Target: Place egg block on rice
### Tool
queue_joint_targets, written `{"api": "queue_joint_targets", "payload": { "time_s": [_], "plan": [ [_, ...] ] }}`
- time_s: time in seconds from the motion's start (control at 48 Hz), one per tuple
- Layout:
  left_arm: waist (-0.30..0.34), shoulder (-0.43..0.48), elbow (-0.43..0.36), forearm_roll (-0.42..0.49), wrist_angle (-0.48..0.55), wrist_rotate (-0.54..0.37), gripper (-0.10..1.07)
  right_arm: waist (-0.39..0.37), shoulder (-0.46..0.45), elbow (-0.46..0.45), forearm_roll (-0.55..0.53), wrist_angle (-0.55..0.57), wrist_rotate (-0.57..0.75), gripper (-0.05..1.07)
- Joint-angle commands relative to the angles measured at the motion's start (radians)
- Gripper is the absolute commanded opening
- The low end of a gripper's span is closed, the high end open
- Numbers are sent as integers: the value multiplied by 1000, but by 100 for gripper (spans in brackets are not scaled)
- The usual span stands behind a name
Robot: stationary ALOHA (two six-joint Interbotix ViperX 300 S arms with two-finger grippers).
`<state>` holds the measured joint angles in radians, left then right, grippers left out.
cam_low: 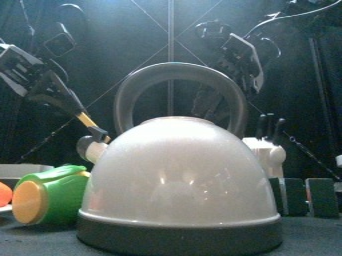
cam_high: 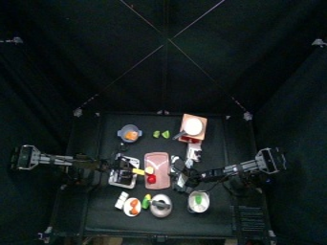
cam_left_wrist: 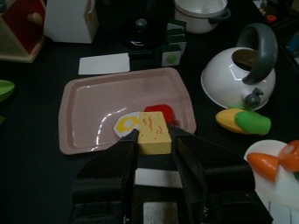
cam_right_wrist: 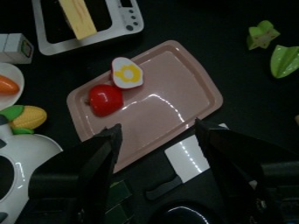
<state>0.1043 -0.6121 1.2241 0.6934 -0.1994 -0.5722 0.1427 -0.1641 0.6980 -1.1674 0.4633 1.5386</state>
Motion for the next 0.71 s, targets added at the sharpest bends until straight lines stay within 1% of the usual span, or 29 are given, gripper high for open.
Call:
{"api": "queue_joint_targets", "payload": {
  "time_s": [0.0,0.125,0.25,0.396,0.521,0.604,0.688],
  "plan": [
    [-2,-81,26,0,18,-2,56,-6,-46,-2,-9,-2,-2,96],
    [-2,-143,91,-2,49,-3,56,-12,-63,6,-46,-2,-3,96],
    [-2,-163,130,-14,60,-3,56,-31,-64,11,-64,-2,-3,96],
    [-3,-169,138,-34,66,-3,57,-35,-63,2,-91,-6,-8,96],
    [-3,-184,143,-35,103,-5,57,-35,-60,3,-123,-6,2,96],
    [-18,-202,155,-52,133,-9,57,-35,-55,6,-126,-6,3,96],
    [-43,-229,166,-97,164,-6,57,-34,-48,11,-127,-6,3,96]
  ]
}}
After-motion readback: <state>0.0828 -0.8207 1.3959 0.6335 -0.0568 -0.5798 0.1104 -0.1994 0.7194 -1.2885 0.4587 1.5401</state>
